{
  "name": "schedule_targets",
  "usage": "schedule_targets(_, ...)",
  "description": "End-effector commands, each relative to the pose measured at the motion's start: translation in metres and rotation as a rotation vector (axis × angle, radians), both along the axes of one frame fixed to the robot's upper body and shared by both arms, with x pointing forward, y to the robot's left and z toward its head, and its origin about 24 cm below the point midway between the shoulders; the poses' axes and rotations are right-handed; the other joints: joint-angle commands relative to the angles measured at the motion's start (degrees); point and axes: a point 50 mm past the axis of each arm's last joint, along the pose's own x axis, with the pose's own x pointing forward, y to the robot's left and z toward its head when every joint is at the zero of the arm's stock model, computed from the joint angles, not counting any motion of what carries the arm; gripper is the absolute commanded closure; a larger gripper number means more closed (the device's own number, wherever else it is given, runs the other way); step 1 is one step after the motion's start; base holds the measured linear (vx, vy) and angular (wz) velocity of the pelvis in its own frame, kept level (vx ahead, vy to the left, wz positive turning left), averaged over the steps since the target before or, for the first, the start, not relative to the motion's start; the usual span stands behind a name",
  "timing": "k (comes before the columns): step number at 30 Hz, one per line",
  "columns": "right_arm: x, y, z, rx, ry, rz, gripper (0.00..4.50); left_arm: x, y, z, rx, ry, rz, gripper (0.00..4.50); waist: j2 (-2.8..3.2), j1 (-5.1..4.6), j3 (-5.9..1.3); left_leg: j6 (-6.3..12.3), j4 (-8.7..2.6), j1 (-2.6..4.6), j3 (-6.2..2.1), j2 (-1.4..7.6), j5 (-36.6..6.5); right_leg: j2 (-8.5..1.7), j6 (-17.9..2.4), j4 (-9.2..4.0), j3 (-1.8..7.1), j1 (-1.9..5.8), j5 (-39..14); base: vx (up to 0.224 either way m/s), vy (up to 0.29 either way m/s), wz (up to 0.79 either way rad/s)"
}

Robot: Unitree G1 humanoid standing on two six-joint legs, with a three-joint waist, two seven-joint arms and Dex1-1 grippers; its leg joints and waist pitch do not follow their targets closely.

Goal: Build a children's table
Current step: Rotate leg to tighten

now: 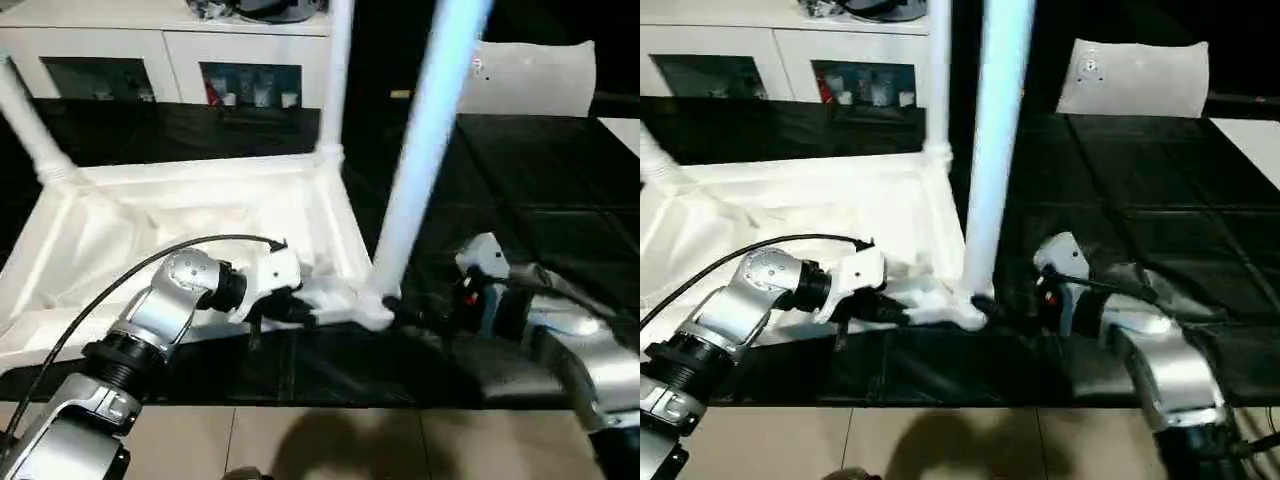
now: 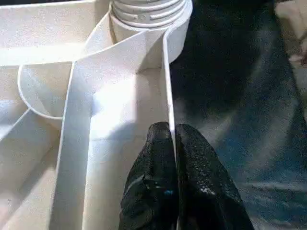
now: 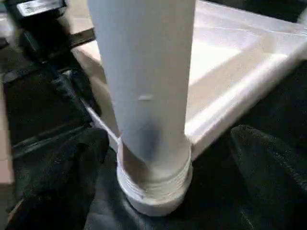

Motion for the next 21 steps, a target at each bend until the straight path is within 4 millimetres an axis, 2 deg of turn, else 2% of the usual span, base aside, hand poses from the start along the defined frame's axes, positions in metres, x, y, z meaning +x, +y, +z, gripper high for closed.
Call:
schedule_targets(1, -0.001, 0.005, 0.005, -0.004, -0.001, 0.084, 0.05, -0.007, -0.004, -0.007, 0.064, 0.047, -0.108, 4.5, -0.45, 0.02, -3.19, 4.66, -3.85, 0.41, -2.01, 5.48, -7.0, -7.33, -9.33, -4.51, 4.72, 2.23, -13.22, 0.0, 0.0, 0.0)
schedule_targets(2, 0.0, 0.006, 0.004, -0.015, 0.005, 0.109, 0.05, -0.007, -0.004, -0.006, 0.068, 0.048, -0.129, 4.5, -0.47, 0.07, -3.17, 4.69, -3.85, 0.33, -2.01, 5.45, -6.77, -7.32, -9.27, -4.48, 4.71, 2.27, -13.15, 0.0, 0.0, 0.0)
schedule_targets(4, 0.002, 0.008, 0.004, -0.024, 0.007, 0.127, 0.43, -0.008, -0.004, -0.005, 0.071, 0.054, -0.155, 4.5, -0.5, 0.31, -3.23, 4.49, -3.84, 0.46, -2.01, 5.6, -6.57, -7.37, -9.24, -4.43, 4.7, 2.22, -13.13, 0.0, 0.0, 0.0)
schedule_targets(8, 0.006, 0.015, 0.004, -0.012, 0.037, 0.189, 0.62, -0.01, -0.005, -0.004, 0.073, 0.06, -0.183, 4.5, -0.59, 0.44, -3.26, 4.1, -3.82, 0.5, -1.96, 5.62, -6.71, -7.38, -9.72, -4.33, 4.65, 2.18, -13.03, 0.0, 0.0, 0.0)
schedule_targets(15, 0.005, 0.019, 0.002, -0.011, 0.088, 0.258, 1.31, -0.009, -0.004, -0.004, 0.083, 0.065, -0.204, 4.5, -0.52, 1.08, -3.47, 4.51, -3.68, 0.37, -1.91, 5.68, -5.23, -7.38, -10.19, -3.83, 4.62, 2.3, -9.99, 0.0, 0.0, 0.0)
schedule_targets(17, 0.005, 0.019, 0.001, -0.012, 0.1, 0.268, 1.53, -0.009, -0.003, -0.003, 0.085, 0.066, -0.206, 4.5, -0.44, 1.23, -3.49, 4.35, -3.66, 0.43, -1.91, 5.63, -5.48, -7.42, -10.11, -3.9, 4.6, 2.32, -10.6, 0.0, 0.0, 0.0)
schedule_targets(19, 0.004, 0.019, -0.001, -0.011, 0.117, 0.276, 1.53, -0.008, -0.002, -0.003, 0.088, 0.068, -0.207, 4.5, -0.4, 1.29, -3.46, 4.21, -3.69, 0.4, -1.92, 5.65, -5.69, -7.36, -9.93, -3.94, 4.57, 2.31, -10.86, 0.0, 0.0, 0.0)
schedule_targets(21, 0.003, 0.018, -0.002, -0.008, 0.136, 0.285, 1.82, -0.008, -0.001, -0.003, 0.092, 0.069, -0.205, 4.5, -0.49, 1.28, -3.47, 4.1, -3.69, 0.36, -1.93, 5.68, -5.89, -7.43, -9.73, -3.96, 4.6, 2.39, -11.25, 0.0, 0.0, 0.0)
